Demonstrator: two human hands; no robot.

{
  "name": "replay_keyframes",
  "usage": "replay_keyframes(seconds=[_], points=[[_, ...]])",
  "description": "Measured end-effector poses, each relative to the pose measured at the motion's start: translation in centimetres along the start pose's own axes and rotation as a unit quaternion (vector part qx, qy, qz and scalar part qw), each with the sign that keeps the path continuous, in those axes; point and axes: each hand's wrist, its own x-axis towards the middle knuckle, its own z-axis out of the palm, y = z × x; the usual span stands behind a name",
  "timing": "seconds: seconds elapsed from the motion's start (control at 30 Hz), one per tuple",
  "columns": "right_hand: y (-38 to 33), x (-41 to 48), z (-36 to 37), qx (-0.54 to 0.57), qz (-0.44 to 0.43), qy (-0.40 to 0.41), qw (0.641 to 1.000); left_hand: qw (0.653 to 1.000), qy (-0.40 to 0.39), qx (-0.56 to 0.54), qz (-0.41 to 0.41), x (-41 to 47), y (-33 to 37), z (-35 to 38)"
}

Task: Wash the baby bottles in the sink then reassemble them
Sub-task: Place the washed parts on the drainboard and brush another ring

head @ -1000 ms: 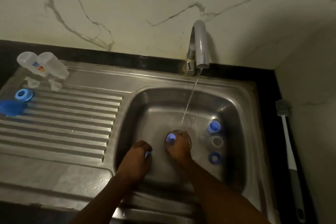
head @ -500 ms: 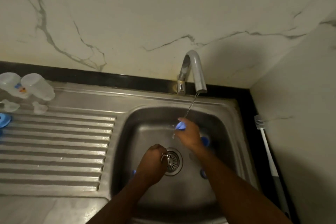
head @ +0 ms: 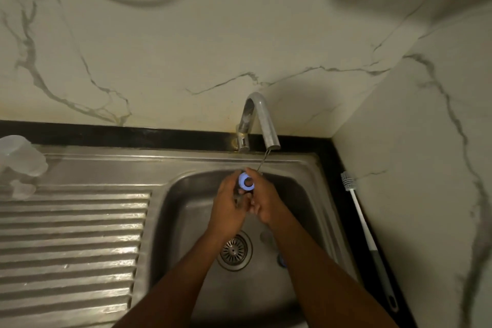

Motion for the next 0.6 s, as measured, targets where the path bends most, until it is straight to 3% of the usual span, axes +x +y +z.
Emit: replay_keyframes(seconds=[0.1, 0.23, 0.3, 0.4, 0.5, 0.6], points=[[0.3, -1.1, -0.1, -0.016, 0.01, 0.016, 1.0, 1.0, 0.0, -0.019, -0.024, 0.7, 0.6, 1.0], [0.8, -2.1, -1.9, -0.105, -0.041, 0.092, 0.989, 0.997, 0.031, -0.003, -0.076, 1.0, 1.1, 2.2], [2.2, -2.6, -2.9, -0.221, -0.076, 0.102, 0.967, 0.99, 0.054, -0.011, -0.128, 1.0, 0.4, 2.0], [4.9, -3.3, -5.3, -0.393, -0.126, 0.048, 0.91, 0.986, 0.043, -0.015, -0.159, 0.1, 0.5, 2.9], [3.9, -4.6, -9.6, -0.388, -0.211, 0.111, 0.89, 0.959, 0.055, -0.167, -0.223, -0.2, 1.3, 4.6], [1.5, -5.8, -16.2, -0.408, -0.258, 0.196, 0.854, 0.876, 0.08, -0.381, -0.284, -0.3, 1.4, 5.5]])
